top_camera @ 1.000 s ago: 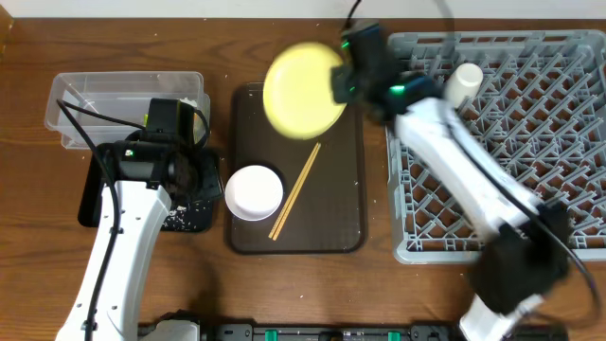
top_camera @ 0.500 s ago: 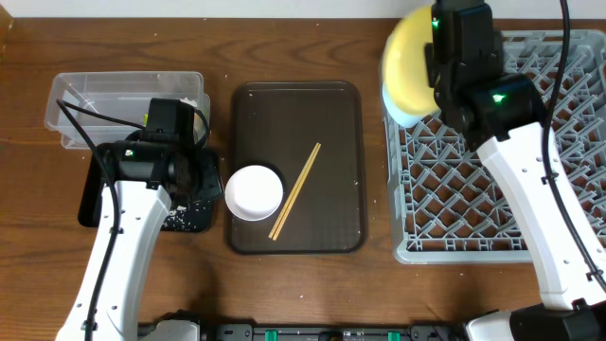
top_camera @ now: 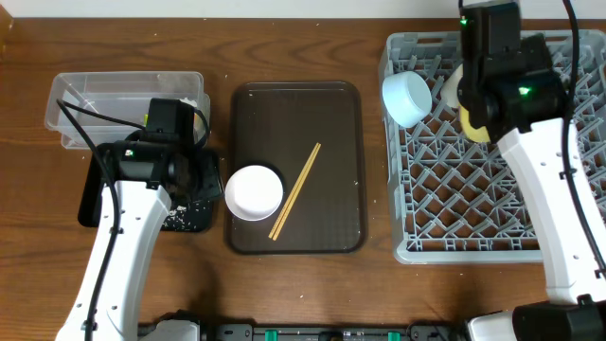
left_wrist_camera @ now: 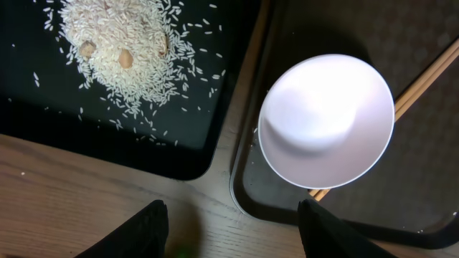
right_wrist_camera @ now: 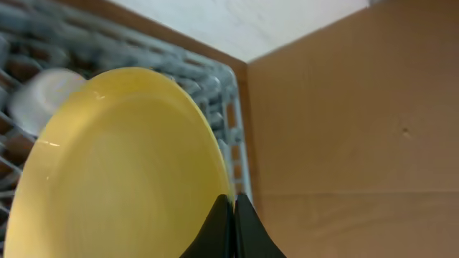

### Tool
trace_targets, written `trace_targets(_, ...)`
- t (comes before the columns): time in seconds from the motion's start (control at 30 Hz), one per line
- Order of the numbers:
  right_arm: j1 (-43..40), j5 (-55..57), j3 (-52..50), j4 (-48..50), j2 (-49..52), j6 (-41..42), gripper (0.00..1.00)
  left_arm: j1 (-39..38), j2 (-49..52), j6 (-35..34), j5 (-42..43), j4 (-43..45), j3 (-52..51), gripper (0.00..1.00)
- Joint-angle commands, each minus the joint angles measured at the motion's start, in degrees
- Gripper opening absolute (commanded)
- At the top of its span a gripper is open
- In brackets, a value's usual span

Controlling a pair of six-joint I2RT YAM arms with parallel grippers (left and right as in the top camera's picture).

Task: Sort waste into correct bins and load items into the dishwasher rack
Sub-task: 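Lift the yellow plate with the right gripper into the dish rack, then reach the right gripper to the brown tray and grasp a chopstick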

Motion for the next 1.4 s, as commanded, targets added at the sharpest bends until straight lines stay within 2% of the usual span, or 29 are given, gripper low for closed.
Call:
trace_targets(0.0,-1.99,-0.04,0.02,-2.21,0.11,-4.92,0.01,0.2,0.07,-0.92,-0.11,-0.13,0.59,0.61)
trace_targets(0.17,-3.19,-8.0,-0.44,-6.8,0.28,-5.9,0.01,0.2,0.07,-0.92,-0.11,-0.13,0.59,0.61)
trace_targets(0.53,-3.23,-8.28,-2.8,-7.26,4.35,-5.92,0.01,0.2,0.07,-0.92,-0.11,-0.15,0.59,0.61)
trace_targets(0.73,-3.23,-2.75,-3.08,-6.62,6.32,-5.46,0.01,0.2,0.07,-0.92,-0.11,-0.15,0.59,0.61)
trace_targets(0.83,-3.23,-3.89,-3.08,-5.57,6.29,-5.46,0.01,0.2,0.07,-0.92,-0.11,-0.13,0.59,0.61)
trace_targets(0.97,-3.23,-12.5,-3.08,-6.6,6.29,-5.18,0.01,0.2,0.07,-0.92,-0.11,-0.13,0.59,0.61)
trace_targets(1.2,-3.23,-27.71,-3.45,-6.54,6.43,1.42,0.01,0.2,0.07,-0.92,-0.11,-0.15,0.59,0.61)
trace_targets(1.27,-3.23,-30.4,-3.45,-6.51,6.43,3.78,0.07,0.2,0.07,-0.92,-0.11,-0.15,0.59,0.61)
trace_targets(1.3,-3.23,-31.43,-3.45,-6.51,6.43,4.83,0.16,0.2,0.07,-0.92,-0.11,-0.15,0.59,0.61)
trace_targets(1.37,-3.17,-32.94,-3.45,-6.62,6.43,6.45,0.17,0.2,0.07,-0.92,-0.11,-0.13,0.59,0.61)
